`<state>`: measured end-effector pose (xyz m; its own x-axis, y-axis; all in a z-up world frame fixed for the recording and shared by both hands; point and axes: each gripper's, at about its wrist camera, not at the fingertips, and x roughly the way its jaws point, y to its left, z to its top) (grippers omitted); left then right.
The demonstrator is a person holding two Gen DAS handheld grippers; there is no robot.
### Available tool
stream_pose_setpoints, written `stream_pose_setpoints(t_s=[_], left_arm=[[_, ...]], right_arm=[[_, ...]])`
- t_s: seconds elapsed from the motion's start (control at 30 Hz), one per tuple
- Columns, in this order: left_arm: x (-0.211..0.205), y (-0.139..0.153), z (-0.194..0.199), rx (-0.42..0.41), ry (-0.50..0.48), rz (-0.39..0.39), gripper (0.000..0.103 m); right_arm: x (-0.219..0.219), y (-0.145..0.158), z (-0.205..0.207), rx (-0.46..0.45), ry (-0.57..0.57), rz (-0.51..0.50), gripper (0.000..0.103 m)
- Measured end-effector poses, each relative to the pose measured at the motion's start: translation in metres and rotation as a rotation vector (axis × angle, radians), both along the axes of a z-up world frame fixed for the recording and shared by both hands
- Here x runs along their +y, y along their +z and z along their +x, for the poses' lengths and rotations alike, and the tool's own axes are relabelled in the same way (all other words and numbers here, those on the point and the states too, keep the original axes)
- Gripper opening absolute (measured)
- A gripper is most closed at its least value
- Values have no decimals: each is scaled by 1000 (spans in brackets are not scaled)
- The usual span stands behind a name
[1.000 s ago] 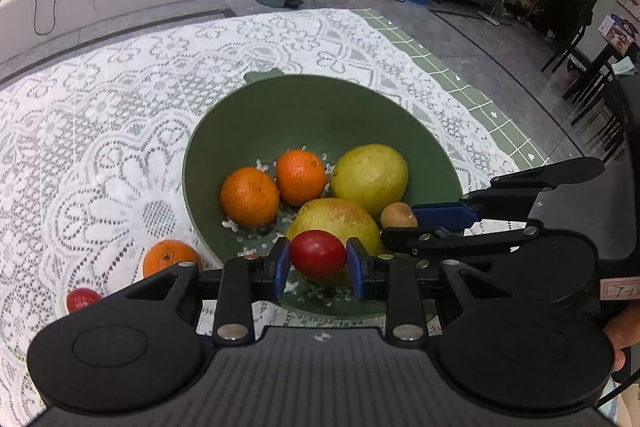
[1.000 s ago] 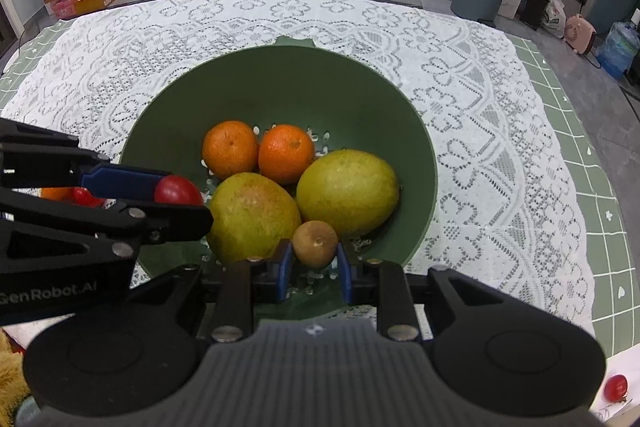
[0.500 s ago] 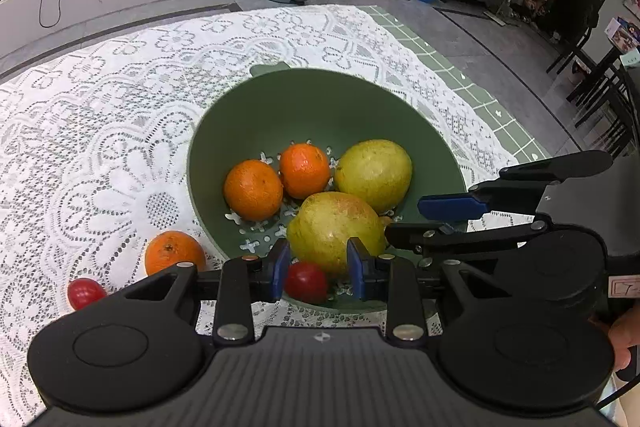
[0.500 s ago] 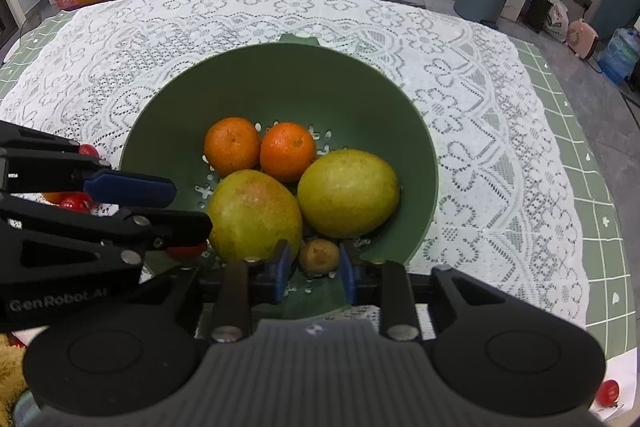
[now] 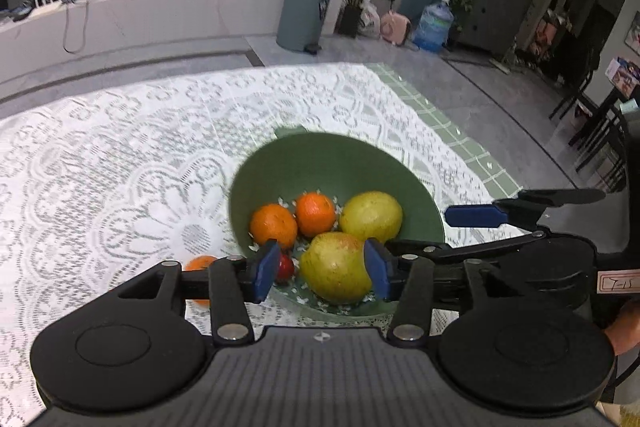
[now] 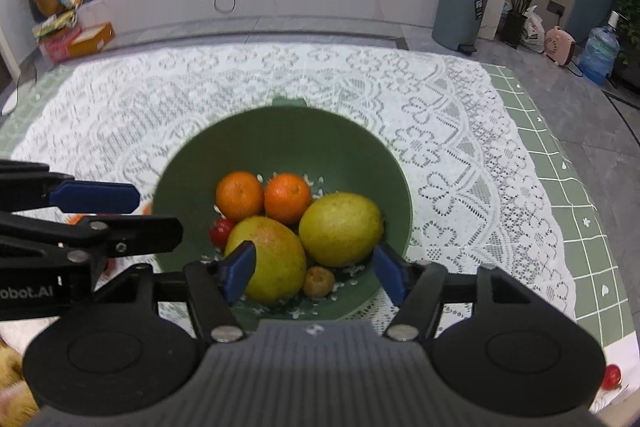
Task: Organize fruits
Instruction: 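Withdraw both tools from the colander toward the remaining loose fruit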
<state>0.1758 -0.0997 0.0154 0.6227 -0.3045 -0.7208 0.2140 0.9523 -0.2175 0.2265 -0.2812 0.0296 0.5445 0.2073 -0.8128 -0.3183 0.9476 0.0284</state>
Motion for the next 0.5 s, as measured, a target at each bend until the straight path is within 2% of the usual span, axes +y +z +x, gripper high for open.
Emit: stream_pose_setpoints(t_s=[0.03,0.27,0.5], left_arm=[[3,3,-3,-11,9,-1,59],[28,18,-23,-46,74,-7,61],[62,22,-44,-66,169,-26,61]], right_arm=[[1,3,-3,-8,-8,13,71],[12,18,-28,-28,-32,135,73],[32,16,-51,-24,-28,220,73]])
